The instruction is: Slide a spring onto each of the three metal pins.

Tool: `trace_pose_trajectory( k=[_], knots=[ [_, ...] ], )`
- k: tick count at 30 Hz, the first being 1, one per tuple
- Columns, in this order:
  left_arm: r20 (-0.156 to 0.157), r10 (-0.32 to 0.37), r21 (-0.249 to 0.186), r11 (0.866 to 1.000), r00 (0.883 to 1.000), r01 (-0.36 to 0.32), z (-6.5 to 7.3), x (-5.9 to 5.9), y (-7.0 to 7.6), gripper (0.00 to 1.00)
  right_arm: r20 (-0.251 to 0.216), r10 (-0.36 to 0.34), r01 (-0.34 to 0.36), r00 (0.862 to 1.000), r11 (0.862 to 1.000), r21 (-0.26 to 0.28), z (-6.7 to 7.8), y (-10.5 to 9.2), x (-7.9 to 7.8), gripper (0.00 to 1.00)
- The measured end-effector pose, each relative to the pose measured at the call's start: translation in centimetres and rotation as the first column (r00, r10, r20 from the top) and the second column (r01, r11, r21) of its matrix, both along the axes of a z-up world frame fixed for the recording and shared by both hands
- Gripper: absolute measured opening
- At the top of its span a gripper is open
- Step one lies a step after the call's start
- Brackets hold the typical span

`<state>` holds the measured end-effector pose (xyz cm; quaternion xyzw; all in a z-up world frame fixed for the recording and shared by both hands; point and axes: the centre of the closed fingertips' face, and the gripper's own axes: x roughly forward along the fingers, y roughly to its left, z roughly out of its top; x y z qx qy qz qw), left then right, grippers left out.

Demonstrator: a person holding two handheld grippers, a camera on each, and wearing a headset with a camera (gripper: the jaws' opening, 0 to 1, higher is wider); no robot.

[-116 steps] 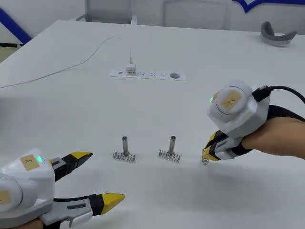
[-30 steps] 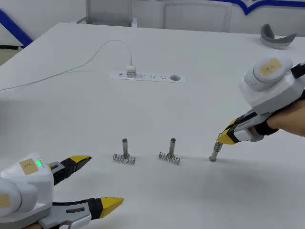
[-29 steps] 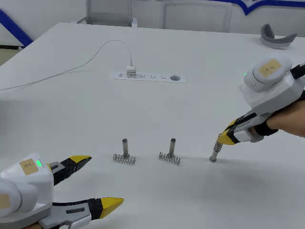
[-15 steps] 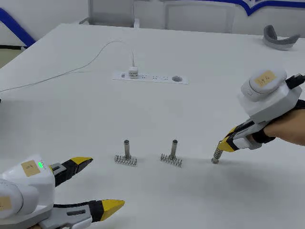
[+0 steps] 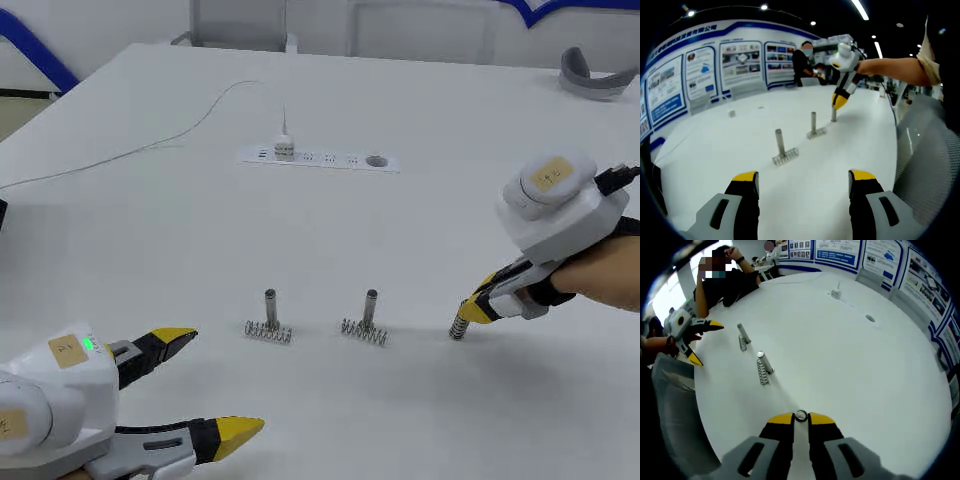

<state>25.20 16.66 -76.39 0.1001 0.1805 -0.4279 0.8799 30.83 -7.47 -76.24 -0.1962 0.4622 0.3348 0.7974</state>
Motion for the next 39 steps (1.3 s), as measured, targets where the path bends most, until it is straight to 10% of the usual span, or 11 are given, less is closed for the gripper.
trace_pose_trajectory(
  k=[39],
  knots=[
    [0.012, -0.002, -0.002, 1.0, 1.0, 0.003, 0.4, 0.0, -0.1, 0.74, 0.122, 0.115, -0.116, 0.986, 0.993, -0.002, 3.3, 3.4, 0.2, 0.18]
  ],
)
